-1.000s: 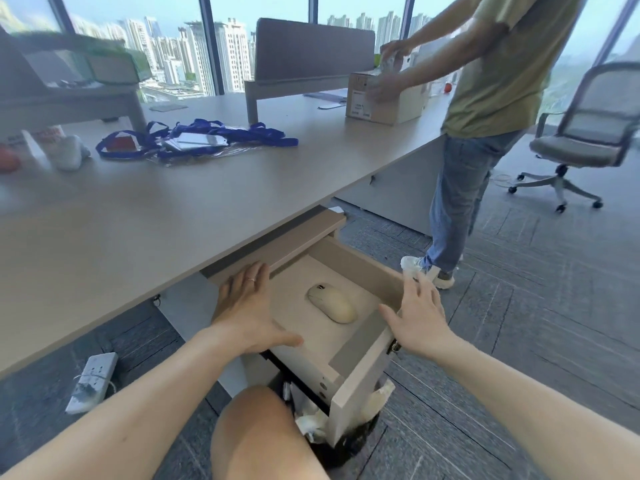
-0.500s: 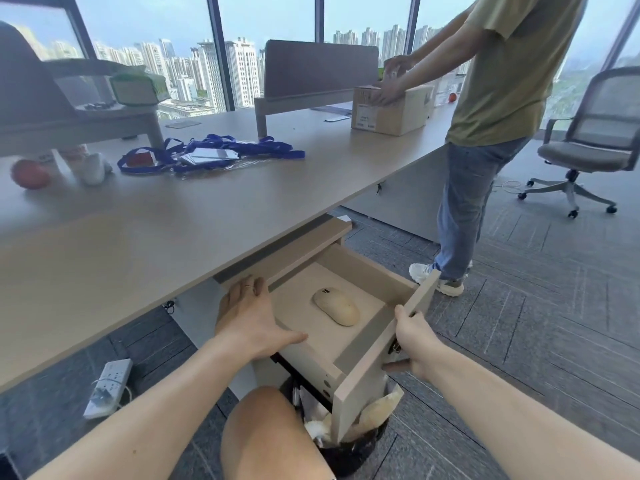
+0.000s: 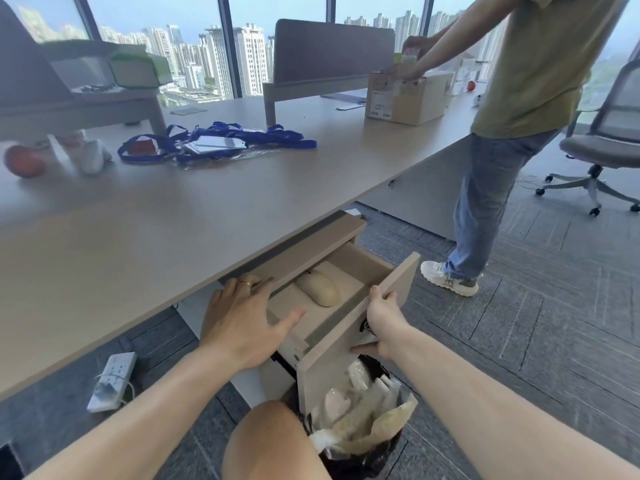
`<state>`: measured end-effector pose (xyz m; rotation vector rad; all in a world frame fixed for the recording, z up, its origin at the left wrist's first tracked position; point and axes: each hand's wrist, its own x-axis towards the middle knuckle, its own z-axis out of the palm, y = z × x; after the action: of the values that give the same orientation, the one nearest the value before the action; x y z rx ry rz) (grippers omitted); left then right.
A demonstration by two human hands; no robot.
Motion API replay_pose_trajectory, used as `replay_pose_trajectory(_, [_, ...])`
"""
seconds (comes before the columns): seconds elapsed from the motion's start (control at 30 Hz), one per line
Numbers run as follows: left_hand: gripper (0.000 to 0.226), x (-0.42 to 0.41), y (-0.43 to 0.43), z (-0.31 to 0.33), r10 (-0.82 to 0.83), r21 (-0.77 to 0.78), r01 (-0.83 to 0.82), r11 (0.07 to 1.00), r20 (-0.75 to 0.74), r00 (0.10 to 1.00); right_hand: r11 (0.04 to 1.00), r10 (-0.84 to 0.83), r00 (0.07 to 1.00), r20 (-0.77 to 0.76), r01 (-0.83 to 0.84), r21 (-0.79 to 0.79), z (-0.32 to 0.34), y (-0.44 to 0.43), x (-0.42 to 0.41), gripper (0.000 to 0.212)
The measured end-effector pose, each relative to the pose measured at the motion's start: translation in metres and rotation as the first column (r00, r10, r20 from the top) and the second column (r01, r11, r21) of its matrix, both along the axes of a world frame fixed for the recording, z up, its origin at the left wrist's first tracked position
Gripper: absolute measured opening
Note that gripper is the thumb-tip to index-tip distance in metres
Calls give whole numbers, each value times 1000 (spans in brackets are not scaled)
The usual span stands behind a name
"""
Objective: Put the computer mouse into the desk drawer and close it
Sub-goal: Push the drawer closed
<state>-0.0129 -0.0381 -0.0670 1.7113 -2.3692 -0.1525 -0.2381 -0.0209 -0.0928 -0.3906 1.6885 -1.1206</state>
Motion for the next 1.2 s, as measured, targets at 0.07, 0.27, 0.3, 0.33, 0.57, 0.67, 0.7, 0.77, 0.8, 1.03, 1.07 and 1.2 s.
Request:
replay_pose_trajectory(0.07, [93,4,-1,1,-11,-2,11,1000,-20,1000,1000,5,1000,12,-5,-1,-1,-15,8,51])
replay_pose_trajectory(0.27, [88,9,2,-5,-58,-122,51,991,-55,997,1000,10,1000,25,-10,13,-4,-55,31,49])
replay_pose_trajectory(0.3, [86,10,1,-6,-66,-141,57,988,-59,996,1000,11,999,33,-11,9,-4,-61,35,46])
replay_pose_trajectory(0.33, [86,11,0,-8,-72,-157,63,986,-54,996,1000,13,999,39,-14,6,-4,-65,38,45])
replay_pose_trajectory(0.57, [66,16,-8,-22,-91,-235,83,968,-21,996,999,25,997,72,-22,-37,-5,-89,55,44])
replay_pose_trajectory(0.67, [56,17,-10,-27,-88,-266,73,961,-46,995,999,8,993,116,-3,-46,-5,-96,59,46])
replay_pose_trajectory(0.7, [54,17,-11,-29,-84,-273,66,960,-56,995,999,5,992,127,2,-49,-5,-98,60,45])
replay_pose_trajectory(0.77, [51,18,-13,-32,-81,-285,55,957,-79,994,998,-12,988,156,20,-52,-3,-101,62,41])
replay_pose_trajectory(0.8, [50,18,-14,-33,-81,-291,52,955,-89,993,998,-11,986,168,20,-53,-2,-102,64,42])
replay_pose_trajectory(1.03, [44,17,-17,-39,-86,-350,36,936,-126,988,999,-12,991,135,18,-43,-3,-115,69,45])
replay_pose_trajectory(1.07, [43,17,-17,-40,-90,-360,38,932,-129,988,999,-14,990,137,20,-43,-3,-116,71,45])
replay_pose_trajectory(1.2, [51,18,-20,-43,-108,-389,49,920,-133,985,999,-18,988,154,23,-33,-1,-117,73,45])
